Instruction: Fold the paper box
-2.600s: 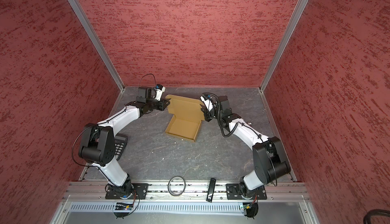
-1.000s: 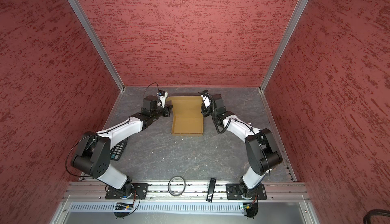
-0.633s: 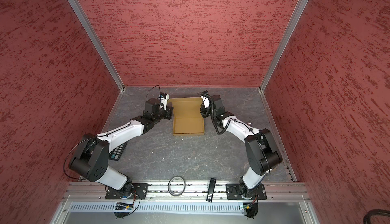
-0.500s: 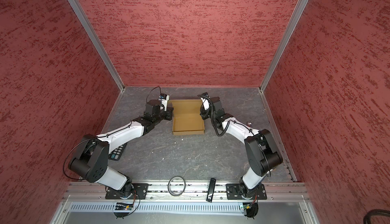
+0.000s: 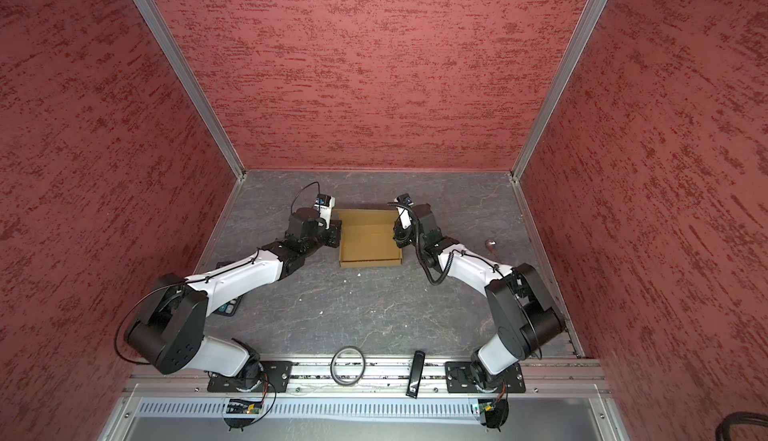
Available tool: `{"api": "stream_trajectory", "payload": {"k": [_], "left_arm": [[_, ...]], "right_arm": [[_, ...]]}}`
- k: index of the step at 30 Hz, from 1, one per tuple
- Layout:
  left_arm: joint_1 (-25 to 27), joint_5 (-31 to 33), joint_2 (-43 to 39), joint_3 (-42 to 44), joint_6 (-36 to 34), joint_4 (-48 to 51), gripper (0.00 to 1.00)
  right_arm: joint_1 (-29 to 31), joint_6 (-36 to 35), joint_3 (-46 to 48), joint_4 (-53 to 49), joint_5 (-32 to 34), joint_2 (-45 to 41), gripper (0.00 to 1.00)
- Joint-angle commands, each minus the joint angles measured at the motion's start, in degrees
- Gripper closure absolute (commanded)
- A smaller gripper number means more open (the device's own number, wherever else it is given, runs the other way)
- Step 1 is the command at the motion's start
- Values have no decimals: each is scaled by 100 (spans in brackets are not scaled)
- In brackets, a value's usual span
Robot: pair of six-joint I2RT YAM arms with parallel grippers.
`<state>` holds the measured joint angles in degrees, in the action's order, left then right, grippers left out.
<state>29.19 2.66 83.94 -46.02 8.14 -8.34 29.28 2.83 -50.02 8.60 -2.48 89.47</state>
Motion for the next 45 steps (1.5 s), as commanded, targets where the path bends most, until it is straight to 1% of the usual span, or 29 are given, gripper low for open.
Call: {"api": "stream_trajectory", "payload": {"k": [1, 6, 10, 18, 22, 27, 31, 36, 38, 39, 41, 43, 45], "left_arm": [[218, -250, -113, 178, 1, -184, 98], [275, -138, -196, 419, 86, -295, 98], [337, -9, -254, 613, 158, -382, 98], [443, 347, -283, 978, 317, -632, 98], [519, 535, -273, 1100, 405, -739, 98], [613, 813, -196, 1130, 442, -814, 98], [671, 938, -69, 1131, 485, -885, 98], [719, 982, 103, 1090, 547, -983, 98], [736, 999, 150, 1078, 568, -998, 98], [752, 1009, 157, 1069, 574, -1006, 98], [766, 1035, 159, 1069, 574, -1001, 98], [769, 1068, 157, 1060, 571, -977, 98], [769, 1081, 132, 1048, 557, -951, 98]], "right_arm": [[293, 163, 209, 234, -258, -130, 84], [372, 242, 436, 335, -140, -212, 82], [412, 295, 608, 362, -90, -327, 78], [447, 353, 845, 326, -166, -589, 74], [456, 445, 1006, 276, -428, -967, 70], [452, 567, 1284, 55, -1034, -1610, 64], [456, 718, 1550, -268, -1577, -2398, 62], [455, 751, 1583, -1016, -1774, -3405, 61], [455, 787, 1607, -1129, -1650, -3795, 61], [455, 833, 1618, -1171, -1418, -3999, 63], [456, 961, 1654, -1181, -737, -4346, 67], [456, 1119, 1644, -1190, 78, -4638, 67], [447, 1188, 1476, -1347, 668, -4647, 68]]}}
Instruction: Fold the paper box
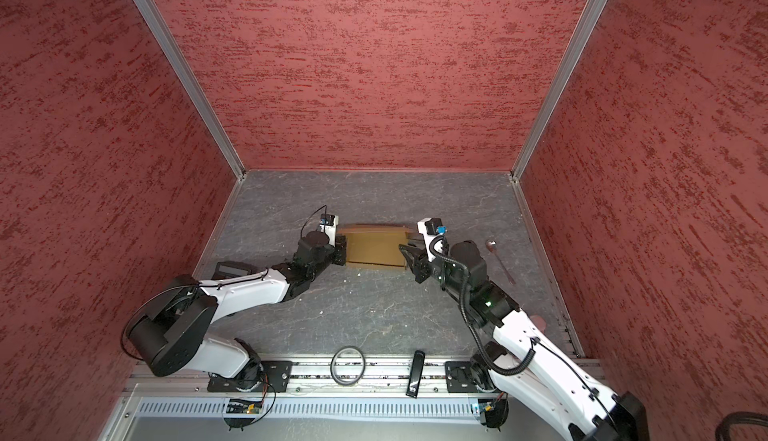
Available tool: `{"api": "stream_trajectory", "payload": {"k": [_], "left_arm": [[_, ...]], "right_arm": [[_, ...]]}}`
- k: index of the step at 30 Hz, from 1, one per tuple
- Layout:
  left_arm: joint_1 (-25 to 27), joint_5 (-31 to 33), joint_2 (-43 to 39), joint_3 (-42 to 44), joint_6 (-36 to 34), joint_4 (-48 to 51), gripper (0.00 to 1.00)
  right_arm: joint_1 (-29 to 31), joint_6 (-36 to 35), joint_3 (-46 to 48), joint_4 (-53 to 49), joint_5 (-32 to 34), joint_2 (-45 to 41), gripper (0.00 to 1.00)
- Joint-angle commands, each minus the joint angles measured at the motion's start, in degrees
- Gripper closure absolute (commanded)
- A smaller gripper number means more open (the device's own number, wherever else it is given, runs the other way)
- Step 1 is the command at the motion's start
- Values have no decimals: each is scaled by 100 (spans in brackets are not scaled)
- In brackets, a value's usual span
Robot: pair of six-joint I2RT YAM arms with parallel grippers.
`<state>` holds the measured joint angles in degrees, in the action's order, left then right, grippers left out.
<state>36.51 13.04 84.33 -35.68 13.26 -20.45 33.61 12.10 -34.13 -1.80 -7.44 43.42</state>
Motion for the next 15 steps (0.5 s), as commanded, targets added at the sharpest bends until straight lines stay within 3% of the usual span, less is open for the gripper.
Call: {"api": "stream_trajectory", "payload": {"k": [1, 4, 8, 13, 15], "left_arm": [[38, 50, 83, 15, 40, 277, 98], [32, 67, 80, 7, 28, 300, 98], [40, 94, 74, -1, 23, 335, 98], [36, 127, 19, -10, -14, 382, 97], [36, 122, 11, -27, -42, 409, 97]], "right_arm": [[12, 330, -239, -412, 1506, 55, 68], [-25, 398, -495, -569, 2098, 491, 67], [-153, 548, -716, -534, 2414, 1234, 68], [-698, 978, -669, -184, 2032, 1697, 68], [-1087, 1215, -580, 18, 1562, 1916, 68]]}}
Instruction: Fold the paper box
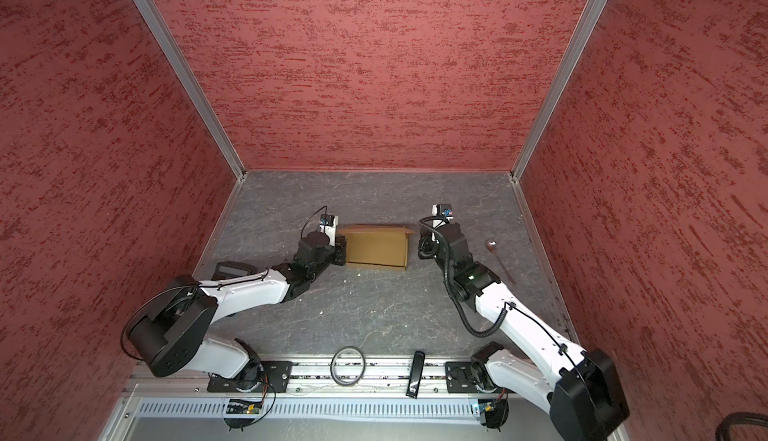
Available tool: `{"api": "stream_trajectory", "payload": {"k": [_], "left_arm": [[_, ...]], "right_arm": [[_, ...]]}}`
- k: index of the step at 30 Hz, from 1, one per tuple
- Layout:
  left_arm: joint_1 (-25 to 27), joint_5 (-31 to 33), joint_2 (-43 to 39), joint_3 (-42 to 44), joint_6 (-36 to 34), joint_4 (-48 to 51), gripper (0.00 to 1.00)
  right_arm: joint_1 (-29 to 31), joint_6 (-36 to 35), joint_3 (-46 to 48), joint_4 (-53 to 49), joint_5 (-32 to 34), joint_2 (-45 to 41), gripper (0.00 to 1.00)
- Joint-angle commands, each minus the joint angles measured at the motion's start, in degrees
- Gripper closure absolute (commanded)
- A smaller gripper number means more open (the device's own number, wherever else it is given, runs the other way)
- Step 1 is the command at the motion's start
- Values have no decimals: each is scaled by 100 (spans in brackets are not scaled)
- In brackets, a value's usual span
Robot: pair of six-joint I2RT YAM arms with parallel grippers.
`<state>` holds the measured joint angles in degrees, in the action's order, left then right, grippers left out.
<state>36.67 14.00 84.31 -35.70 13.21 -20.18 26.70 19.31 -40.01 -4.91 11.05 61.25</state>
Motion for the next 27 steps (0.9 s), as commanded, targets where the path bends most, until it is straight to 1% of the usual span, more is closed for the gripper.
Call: {"api": "stream_trajectory", "payload": {"k": [1, 4, 6, 10, 14, 17, 23, 27], "left_arm": [[13, 26, 10, -32, -38, 395, 97], [10, 24, 2, -33, -47, 405, 97], [12, 33, -9, -24, -47, 397, 97], [7, 34, -8, -7, -30, 393, 97], [7, 24, -10, -7, -38, 378, 97], [5, 7, 5, -7, -29, 364, 97], [7, -11, 8, -18, -20, 358, 97], [3, -28, 12, -27, -20, 340, 97]], "right_arm": [[-556, 571, 19, 414, -518, 280, 68], [-838, 586, 46, 837, -1215, 831, 68], [-903, 520, 20, 1145, -1723, 1221, 68], [-917, 328, -177, 1458, -2366, 1816, 70], [-916, 197, -393, 1428, -2482, 2169, 71], [-914, 162, -498, 1459, -2700, 2516, 71], [-904, 153, -582, 1625, -3079, 2857, 72], [-877, 143, -639, 1607, -3166, 2979, 73]]}}
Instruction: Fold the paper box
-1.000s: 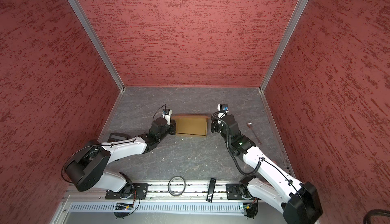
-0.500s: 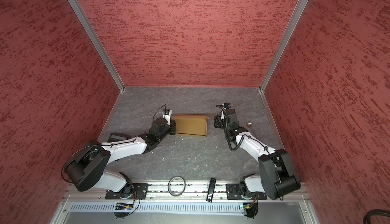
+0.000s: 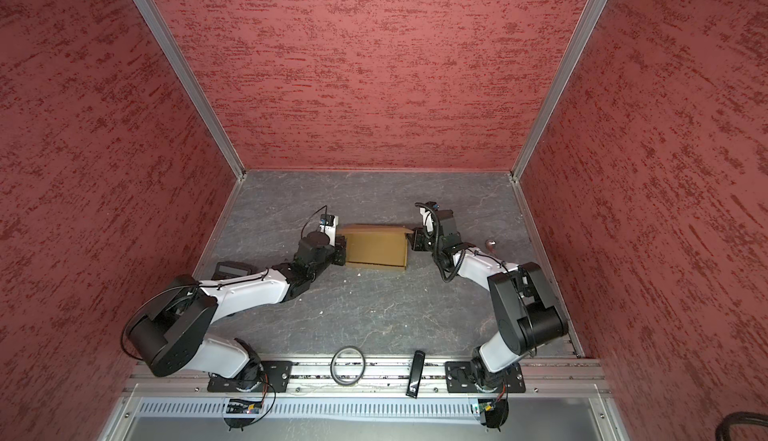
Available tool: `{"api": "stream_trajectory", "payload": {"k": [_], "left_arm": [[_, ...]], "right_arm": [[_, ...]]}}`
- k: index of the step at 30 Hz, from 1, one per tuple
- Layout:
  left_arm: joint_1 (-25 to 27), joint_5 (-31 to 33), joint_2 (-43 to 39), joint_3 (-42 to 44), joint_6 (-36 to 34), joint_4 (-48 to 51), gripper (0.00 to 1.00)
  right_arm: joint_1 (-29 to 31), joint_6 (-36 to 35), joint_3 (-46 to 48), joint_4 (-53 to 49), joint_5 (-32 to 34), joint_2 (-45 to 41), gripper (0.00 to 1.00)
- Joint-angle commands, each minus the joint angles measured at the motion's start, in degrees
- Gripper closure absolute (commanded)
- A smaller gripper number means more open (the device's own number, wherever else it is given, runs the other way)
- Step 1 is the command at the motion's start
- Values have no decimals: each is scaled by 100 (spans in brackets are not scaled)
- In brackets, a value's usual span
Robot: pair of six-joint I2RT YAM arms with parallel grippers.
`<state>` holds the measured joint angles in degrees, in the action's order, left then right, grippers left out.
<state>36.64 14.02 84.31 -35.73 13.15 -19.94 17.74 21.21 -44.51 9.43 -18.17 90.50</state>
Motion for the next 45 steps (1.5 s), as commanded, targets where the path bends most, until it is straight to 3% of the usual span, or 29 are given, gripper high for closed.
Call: {"api": "stream_trajectory", "payload": {"k": [1, 24, 32, 45], "left_arm": [[8, -29, 14, -33, -14, 316, 97], [26, -154, 142, -119, -38, 281, 97], [24, -15, 191, 79, 60, 144, 97], [51, 167, 211, 170, 170, 34, 95]], "right_arm": [[28, -62, -208, 164, -273, 88, 73], [248, -214, -429, 67, -205, 421, 74], [235, -145, -29, 26, 354, 296, 74], [182, -129, 645, -617, 1321, -689, 74]]}}
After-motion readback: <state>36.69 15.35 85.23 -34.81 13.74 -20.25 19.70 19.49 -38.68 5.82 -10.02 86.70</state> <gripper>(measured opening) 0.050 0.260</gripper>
